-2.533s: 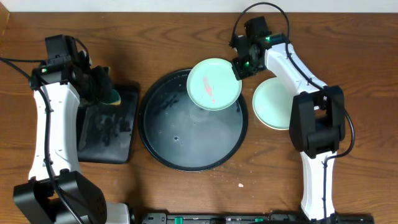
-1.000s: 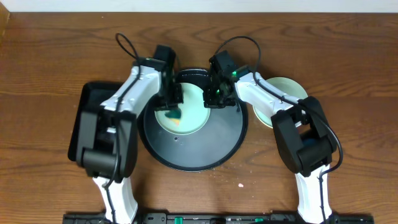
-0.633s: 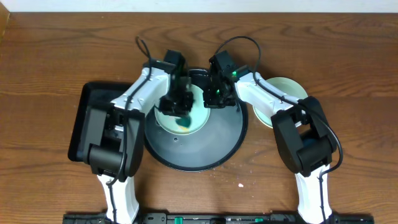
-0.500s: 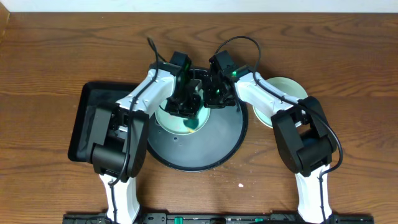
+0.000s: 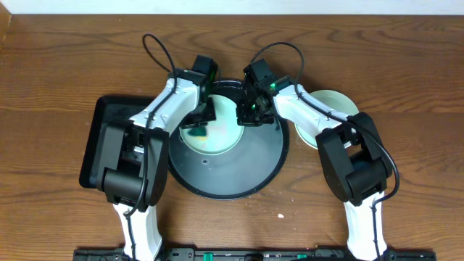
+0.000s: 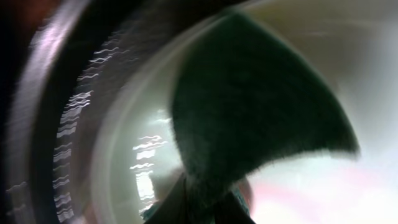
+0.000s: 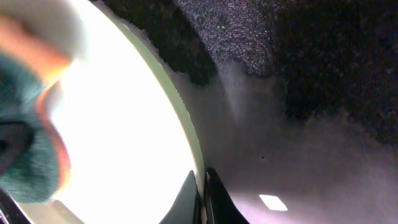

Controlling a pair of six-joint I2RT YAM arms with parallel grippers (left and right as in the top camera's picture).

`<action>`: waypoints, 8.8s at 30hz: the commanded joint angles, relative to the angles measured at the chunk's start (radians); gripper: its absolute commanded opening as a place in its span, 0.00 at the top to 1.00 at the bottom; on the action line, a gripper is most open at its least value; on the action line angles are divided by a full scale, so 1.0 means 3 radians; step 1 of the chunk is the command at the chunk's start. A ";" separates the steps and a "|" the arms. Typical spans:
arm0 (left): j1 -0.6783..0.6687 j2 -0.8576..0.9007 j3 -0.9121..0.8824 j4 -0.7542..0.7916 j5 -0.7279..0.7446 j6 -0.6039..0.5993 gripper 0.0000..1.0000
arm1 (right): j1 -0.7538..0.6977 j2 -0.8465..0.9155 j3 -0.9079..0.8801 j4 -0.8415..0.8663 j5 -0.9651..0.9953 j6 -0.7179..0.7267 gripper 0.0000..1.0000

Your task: Clean dirty plates on tray and stack at the side

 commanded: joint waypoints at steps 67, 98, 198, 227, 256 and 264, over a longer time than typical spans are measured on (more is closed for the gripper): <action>0.0965 -0.1617 0.0001 -0.0598 0.0120 0.0230 0.93 | 0.0741 -0.1354 0.0005 -0.0191 0.2669 -0.0977 0.99; 0.0983 -0.1617 0.0001 -0.0596 0.0113 0.0230 0.92 | 0.1419 -0.1504 0.0000 -0.0122 0.4330 -0.1663 0.99; 0.1668 -0.1882 -0.0360 -0.0385 0.0109 0.1239 0.24 | -0.1633 -0.2843 0.0618 -0.1361 0.0646 -0.1302 0.01; 0.1668 -0.1882 -0.0360 -0.0385 0.0109 0.1237 0.24 | -0.1665 -0.3872 -0.0975 0.0019 0.0772 -0.1727 0.01; 0.1667 -0.1882 -0.0360 -0.0385 0.0109 0.1237 0.23 | -0.1595 -0.6715 -0.5147 0.2518 0.0671 -0.1551 0.01; 0.1668 -0.1882 -0.0360 -0.0385 0.0109 0.1237 0.23 | -0.1588 -0.6925 -0.5147 0.2257 0.0670 -0.1551 0.01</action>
